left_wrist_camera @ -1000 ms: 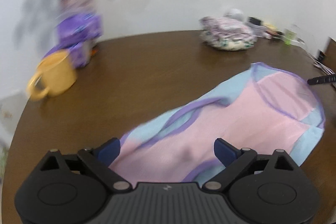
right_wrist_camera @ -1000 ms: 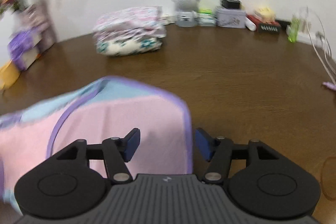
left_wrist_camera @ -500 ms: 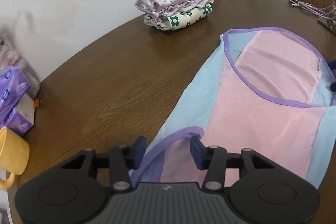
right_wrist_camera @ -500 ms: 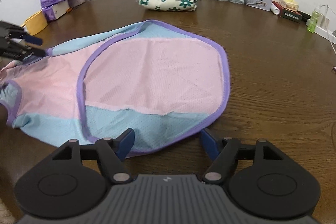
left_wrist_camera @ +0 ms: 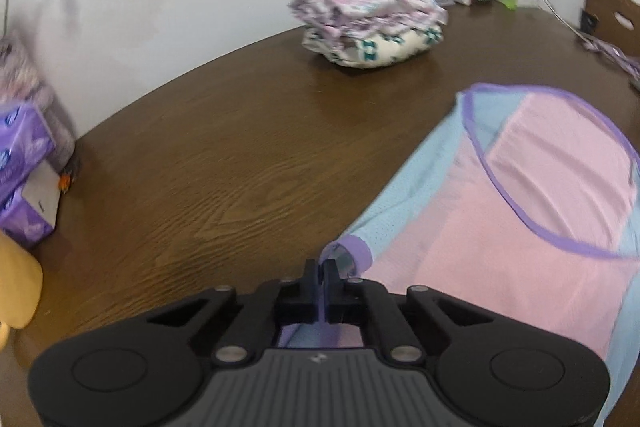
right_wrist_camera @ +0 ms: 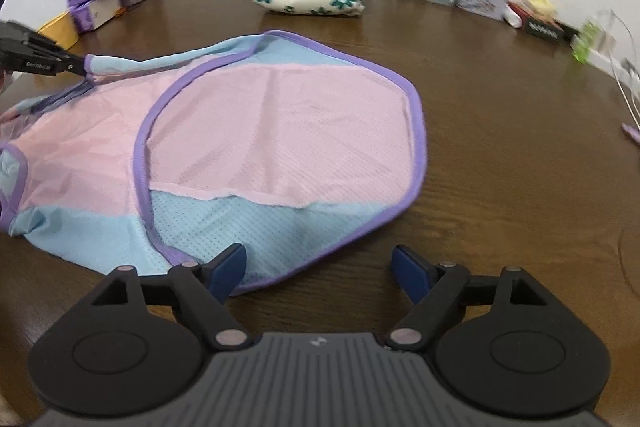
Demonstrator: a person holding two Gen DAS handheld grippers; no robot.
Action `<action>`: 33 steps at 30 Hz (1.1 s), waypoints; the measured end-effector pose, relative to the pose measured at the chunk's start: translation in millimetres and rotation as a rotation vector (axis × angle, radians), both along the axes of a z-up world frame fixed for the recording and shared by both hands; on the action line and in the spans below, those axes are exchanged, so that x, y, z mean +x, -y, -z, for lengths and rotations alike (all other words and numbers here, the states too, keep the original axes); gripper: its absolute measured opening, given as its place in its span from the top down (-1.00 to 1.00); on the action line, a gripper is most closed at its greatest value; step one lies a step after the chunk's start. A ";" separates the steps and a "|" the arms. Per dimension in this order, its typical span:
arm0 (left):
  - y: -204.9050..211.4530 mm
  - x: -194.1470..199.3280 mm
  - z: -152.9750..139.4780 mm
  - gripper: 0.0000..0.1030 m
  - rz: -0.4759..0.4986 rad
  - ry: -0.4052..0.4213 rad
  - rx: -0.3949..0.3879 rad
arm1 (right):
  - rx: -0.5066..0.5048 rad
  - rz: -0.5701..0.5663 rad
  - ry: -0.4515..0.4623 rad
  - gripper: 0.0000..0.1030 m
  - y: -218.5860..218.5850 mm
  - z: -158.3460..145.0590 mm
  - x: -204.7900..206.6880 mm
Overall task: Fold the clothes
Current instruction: 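Smooth the garment hem flat with the left gripper while the right gripper withdraws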
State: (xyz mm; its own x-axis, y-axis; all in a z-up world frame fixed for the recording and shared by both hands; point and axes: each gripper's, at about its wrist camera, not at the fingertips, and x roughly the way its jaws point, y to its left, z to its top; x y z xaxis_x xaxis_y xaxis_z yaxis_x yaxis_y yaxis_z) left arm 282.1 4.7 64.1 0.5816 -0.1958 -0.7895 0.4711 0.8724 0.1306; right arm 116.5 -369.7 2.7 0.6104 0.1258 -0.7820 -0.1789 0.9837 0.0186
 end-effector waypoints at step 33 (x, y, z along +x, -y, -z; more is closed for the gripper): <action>1.6 49.1 19.5 0.97 -0.090 0.007 0.039 | -0.005 0.137 -0.025 -0.99 -14.8 5.7 -3.2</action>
